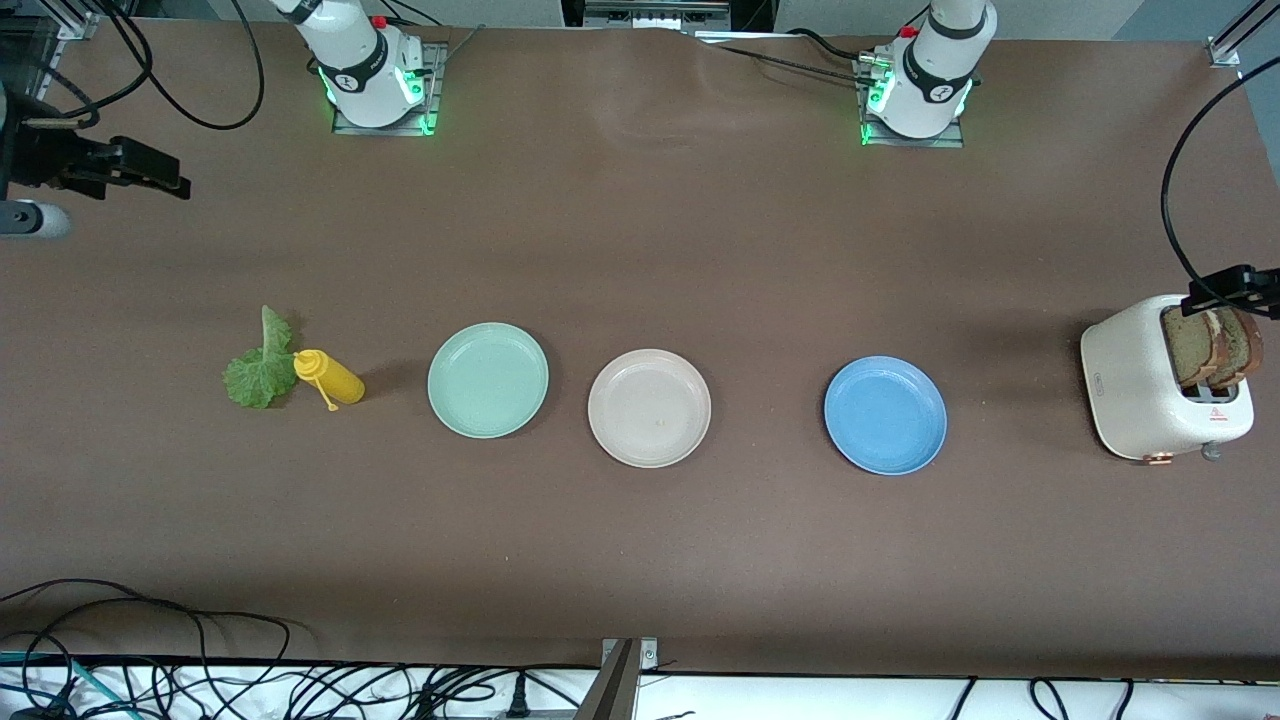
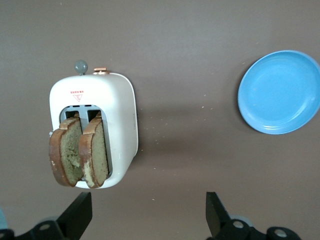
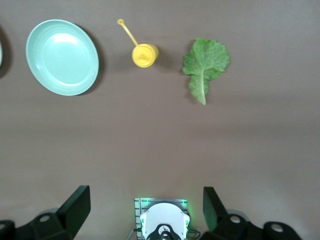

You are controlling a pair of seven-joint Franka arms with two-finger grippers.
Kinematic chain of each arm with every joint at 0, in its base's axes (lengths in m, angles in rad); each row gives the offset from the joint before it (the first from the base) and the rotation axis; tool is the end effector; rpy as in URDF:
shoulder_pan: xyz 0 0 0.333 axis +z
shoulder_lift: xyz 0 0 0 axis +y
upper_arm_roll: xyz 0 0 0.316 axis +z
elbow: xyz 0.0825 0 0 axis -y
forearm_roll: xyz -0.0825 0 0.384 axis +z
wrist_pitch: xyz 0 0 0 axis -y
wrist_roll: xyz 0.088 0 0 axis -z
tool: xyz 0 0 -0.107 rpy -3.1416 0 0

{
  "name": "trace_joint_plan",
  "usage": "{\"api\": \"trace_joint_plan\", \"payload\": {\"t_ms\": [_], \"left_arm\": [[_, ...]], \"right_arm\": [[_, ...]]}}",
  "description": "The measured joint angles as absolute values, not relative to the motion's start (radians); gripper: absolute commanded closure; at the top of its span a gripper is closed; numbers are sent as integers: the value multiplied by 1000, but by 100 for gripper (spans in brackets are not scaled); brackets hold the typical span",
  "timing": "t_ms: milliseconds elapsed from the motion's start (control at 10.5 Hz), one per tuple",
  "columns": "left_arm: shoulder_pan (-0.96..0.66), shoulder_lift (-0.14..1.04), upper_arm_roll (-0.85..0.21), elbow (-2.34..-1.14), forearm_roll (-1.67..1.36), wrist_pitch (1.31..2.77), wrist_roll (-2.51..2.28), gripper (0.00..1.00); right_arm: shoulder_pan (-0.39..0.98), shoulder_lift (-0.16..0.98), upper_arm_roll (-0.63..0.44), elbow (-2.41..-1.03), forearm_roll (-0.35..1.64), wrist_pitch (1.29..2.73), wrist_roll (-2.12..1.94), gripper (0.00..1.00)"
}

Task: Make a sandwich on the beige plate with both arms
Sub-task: 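Grasp a toaster bread slice with the left gripper while the right gripper reaches lettuce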

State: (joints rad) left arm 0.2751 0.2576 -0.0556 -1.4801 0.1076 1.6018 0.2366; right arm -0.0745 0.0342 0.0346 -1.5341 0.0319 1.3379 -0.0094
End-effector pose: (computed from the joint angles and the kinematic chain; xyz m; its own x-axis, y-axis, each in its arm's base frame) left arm 0.6071 0.1508 0.5178 0.9880 -0.0221 -0.1530 -0.0313 -0.9979 -0.0576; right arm 0.5380 -0.0178 0.6053 0.9734 -0.0218 -0.2279 -0.0307 -0.9989 -0.0352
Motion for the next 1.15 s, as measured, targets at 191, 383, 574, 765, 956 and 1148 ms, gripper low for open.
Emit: {"api": "trace_joint_plan", "payload": {"t_ms": [191,383,574,765,956,1148], "left_arm": [[314,313,-55,-1486,117,1661,251,0],[374,361,-55,-1513,118,1738,295,0],[417,382,-55,-1585,118,1819,326,0],[427,385,-55,-1640,118,1843,333,38],[427,384,-57,-1659,118,1843,333,89],[430,382,-56,-1659,118,1830,333,100]], "right_arm": [[-78,43,-3,-1556,12,1366,-55,0],[-77,46,-4,-1586,-38,1406,-74,0],[-76,48,-5,-1645,-84,1480,-76,0],[-77,48,-22,-1700,-95,1548,-76,0],[-78,49,-48,-1751,-95,1595,-80,0],[-77,50,-51,-1797,-95,1652,-80,0]]}}
